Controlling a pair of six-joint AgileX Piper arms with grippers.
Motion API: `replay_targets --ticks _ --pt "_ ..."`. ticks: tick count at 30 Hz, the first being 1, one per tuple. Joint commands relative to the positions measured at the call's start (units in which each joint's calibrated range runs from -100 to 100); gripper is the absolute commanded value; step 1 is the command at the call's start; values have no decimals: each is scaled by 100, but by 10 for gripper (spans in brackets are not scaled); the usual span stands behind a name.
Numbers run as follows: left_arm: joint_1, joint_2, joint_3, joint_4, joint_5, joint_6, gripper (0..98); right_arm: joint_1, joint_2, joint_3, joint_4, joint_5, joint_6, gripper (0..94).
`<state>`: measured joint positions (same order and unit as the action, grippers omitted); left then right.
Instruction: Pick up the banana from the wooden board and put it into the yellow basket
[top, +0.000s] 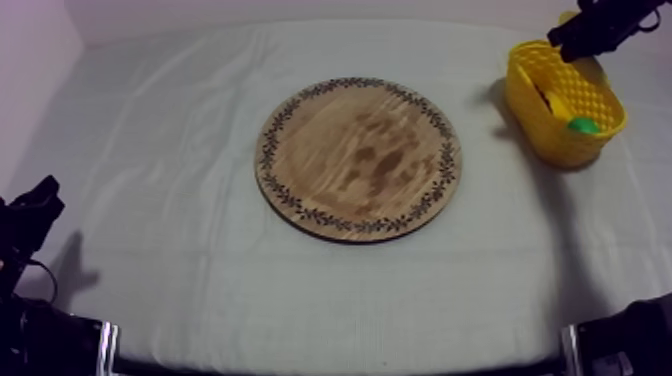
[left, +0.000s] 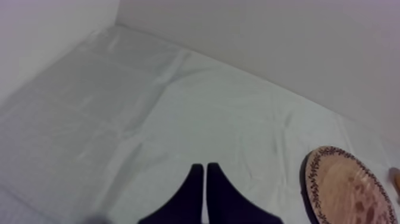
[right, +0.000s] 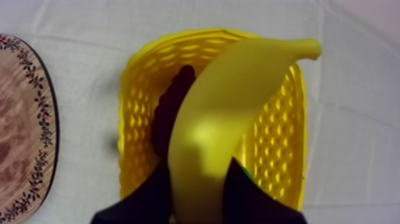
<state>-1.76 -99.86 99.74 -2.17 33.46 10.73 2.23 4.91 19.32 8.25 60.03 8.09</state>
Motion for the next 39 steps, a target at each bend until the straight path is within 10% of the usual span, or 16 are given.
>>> replay_targets --ticks 1,14,22,28,31,39 --pt "-1 3 4 0 1 -1 1 36 65 32 5 -81 15 123" --pt "-1 3 4 0 1 -1 1 145 572 414 -7 -625 -72 171" --pt "-1 3 4 0 1 -1 1 211 646 519 112 -880 -209 731" --pt "-1 3 4 0 1 -1 1 205 584 655 136 -976 -255 871" --pt "-1 3 4 0 1 -1 1 167 433 880 122 -1073 -221 798" --pt "-1 3 4 0 1 -1 1 -171 -589 2054 204 -1369 -363 148"
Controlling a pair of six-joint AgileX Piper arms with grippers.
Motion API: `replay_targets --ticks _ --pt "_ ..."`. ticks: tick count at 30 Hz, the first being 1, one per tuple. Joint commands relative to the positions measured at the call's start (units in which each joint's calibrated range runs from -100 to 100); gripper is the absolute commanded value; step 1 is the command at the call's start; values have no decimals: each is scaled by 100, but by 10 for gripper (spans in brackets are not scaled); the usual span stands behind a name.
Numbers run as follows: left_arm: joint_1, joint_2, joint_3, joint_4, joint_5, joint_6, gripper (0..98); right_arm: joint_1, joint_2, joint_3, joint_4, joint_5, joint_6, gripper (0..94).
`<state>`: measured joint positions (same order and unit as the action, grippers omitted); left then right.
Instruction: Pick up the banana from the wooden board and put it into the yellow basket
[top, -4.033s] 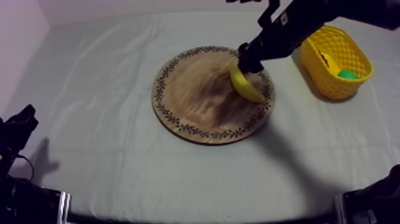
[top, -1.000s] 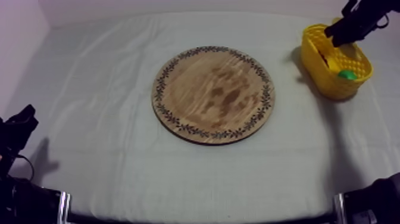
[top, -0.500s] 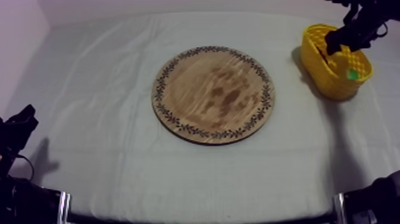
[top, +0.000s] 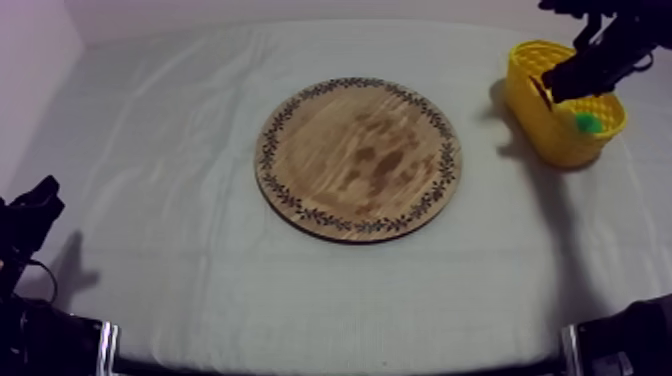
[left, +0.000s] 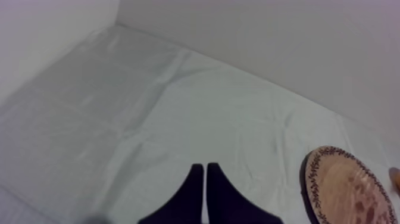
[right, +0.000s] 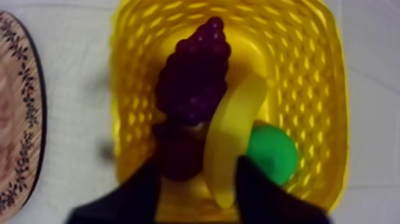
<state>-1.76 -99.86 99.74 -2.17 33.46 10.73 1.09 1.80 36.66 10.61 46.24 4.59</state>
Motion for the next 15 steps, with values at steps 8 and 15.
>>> replay_targets --ticks 8,15 --pt "-1 3 4 0 1 -1 1 -362 -1908 1796 -391 -164 159 15" --pt "-1 3 4 0 1 -1 1 -275 -3658 3054 -874 -367 566 9"
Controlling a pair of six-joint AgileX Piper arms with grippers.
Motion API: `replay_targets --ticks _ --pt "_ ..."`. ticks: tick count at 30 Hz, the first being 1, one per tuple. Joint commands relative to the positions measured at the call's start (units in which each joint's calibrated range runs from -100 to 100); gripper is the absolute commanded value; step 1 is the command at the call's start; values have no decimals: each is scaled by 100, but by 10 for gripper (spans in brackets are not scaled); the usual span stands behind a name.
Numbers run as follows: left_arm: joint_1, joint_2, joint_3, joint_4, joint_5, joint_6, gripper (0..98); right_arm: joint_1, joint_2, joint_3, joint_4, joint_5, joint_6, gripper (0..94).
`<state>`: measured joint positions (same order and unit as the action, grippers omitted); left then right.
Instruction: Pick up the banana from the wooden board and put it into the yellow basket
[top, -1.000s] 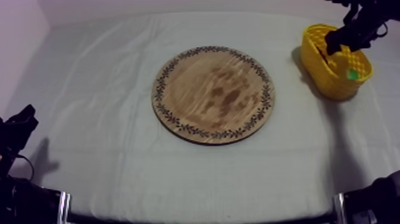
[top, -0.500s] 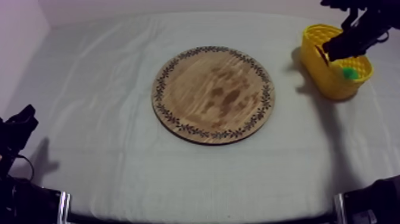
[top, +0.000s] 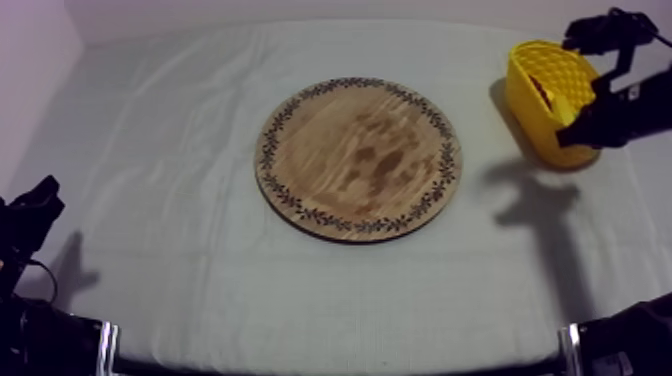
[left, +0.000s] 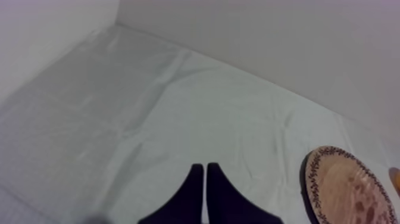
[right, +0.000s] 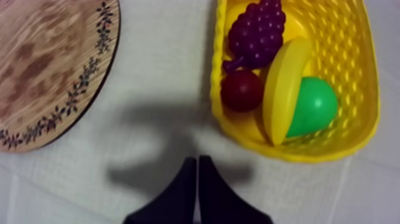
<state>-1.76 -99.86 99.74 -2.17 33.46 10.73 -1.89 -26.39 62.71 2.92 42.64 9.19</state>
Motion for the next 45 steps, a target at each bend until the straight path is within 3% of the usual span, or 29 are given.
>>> replay_targets --ticks 1,5,10,14,19,29,34,40,45 --pt "-1 3 4 0 1 -1 1 45 -1095 596 -159 -2 154 9" --pt "-1 3 4 0 1 -1 1 71 -2203 1116 -223 113 188 10" --pt "-1 3 4 0 1 -1 1 -73 -3498 1630 32 316 -136 11" --pt "-1 3 4 0 1 -1 1 8 -4357 2015 81 338 -213 12" --pt "-1 3 4 0 1 0 1 70 -5288 2425 -11 401 -57 12" --pt "-1 3 4 0 1 -1 1 -302 -6682 3157 12 587 -77 13" --pt "-1 3 4 0 1 -1 1 -289 -6894 3326 -157 577 28 14" --pt "-1 3 4 0 1 0 1 -94 -6932 3483 -219 262 -229 6" --pt "-1 3 4 0 1 2 1 161 -6929 3662 -376 -423 -77 5"
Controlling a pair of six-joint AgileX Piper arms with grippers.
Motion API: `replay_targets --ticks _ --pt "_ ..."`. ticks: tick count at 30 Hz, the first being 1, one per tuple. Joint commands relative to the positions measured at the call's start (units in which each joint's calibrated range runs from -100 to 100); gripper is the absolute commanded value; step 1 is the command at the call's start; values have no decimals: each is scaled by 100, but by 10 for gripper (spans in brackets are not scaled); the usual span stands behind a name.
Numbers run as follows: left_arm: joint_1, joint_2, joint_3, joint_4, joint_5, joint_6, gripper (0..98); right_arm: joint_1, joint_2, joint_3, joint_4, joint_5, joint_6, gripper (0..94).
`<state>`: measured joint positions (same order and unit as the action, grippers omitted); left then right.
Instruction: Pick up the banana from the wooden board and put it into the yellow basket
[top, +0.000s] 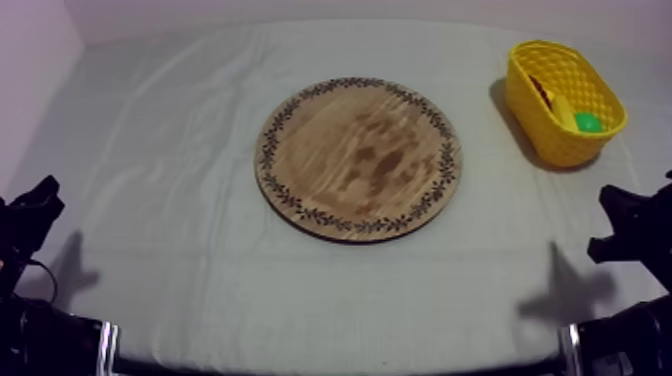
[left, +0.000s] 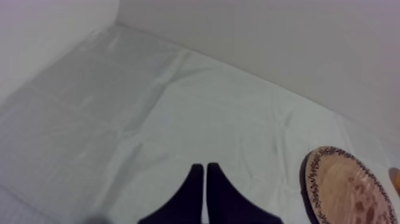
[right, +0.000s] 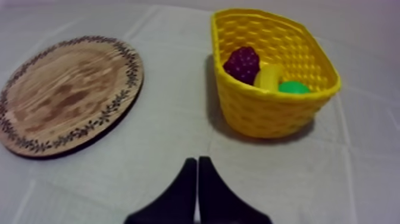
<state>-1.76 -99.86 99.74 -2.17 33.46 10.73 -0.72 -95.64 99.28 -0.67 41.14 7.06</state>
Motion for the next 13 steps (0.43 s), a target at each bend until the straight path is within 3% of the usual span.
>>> replay_targets --ticks 1,13 --pt "-1 3 4 0 1 2 1 61 -4 18 -27 -332 175 5" --pt "-1 3 4 0 1 4 1 102 -3 49 -52 -467 306 5"
